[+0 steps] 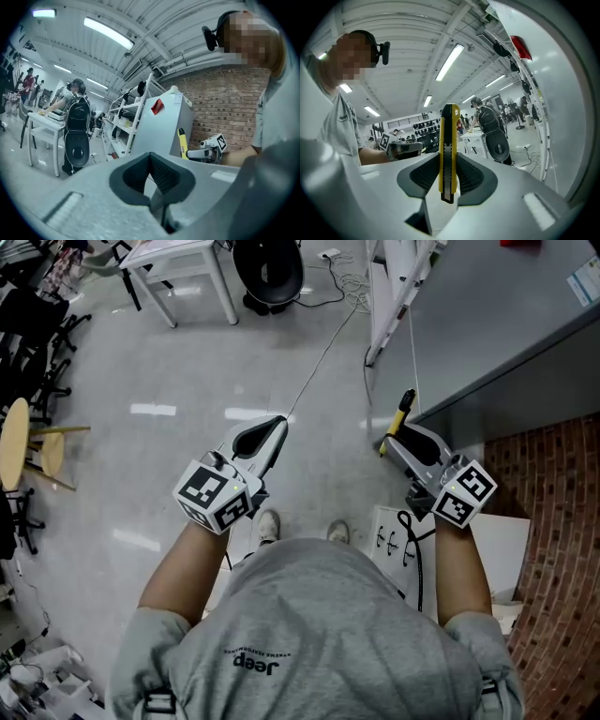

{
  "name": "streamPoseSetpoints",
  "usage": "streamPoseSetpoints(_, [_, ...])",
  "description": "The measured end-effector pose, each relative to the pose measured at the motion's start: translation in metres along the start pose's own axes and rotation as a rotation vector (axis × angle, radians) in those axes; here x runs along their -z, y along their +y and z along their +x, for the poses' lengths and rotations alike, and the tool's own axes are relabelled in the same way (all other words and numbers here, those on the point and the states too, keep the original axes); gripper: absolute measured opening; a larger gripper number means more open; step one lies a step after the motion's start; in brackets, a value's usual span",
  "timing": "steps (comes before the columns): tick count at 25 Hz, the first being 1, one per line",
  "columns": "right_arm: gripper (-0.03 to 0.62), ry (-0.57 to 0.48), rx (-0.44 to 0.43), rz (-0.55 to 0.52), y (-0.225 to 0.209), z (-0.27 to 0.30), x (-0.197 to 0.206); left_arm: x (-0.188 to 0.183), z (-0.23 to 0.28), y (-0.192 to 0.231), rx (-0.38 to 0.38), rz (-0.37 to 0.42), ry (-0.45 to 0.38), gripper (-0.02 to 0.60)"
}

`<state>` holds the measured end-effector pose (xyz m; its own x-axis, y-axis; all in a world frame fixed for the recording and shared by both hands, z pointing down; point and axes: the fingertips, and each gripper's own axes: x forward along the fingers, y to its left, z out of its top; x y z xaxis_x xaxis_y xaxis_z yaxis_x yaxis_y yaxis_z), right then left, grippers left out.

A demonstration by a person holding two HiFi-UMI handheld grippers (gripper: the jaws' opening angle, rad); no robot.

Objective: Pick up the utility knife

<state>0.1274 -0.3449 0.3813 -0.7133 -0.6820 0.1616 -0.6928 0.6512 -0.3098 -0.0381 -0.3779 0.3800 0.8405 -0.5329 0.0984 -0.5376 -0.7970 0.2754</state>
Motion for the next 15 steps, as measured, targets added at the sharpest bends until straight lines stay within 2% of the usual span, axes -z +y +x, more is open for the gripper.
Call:
streamPoseSetpoints(8, [0.126, -0.096, -0.055, 0.072, 0.013, 0.005, -0.025, -0.007, -0.006, 0.003, 0.003, -0.022, -0.012, -0.002])
streamPoseSetpoints(15, [0.126, -0.131, -0.084, 0.077, 0.020, 0.002, -0.033, -0.010, -0.007, -0.003, 0.013, -0.032, -0.026, -0.001])
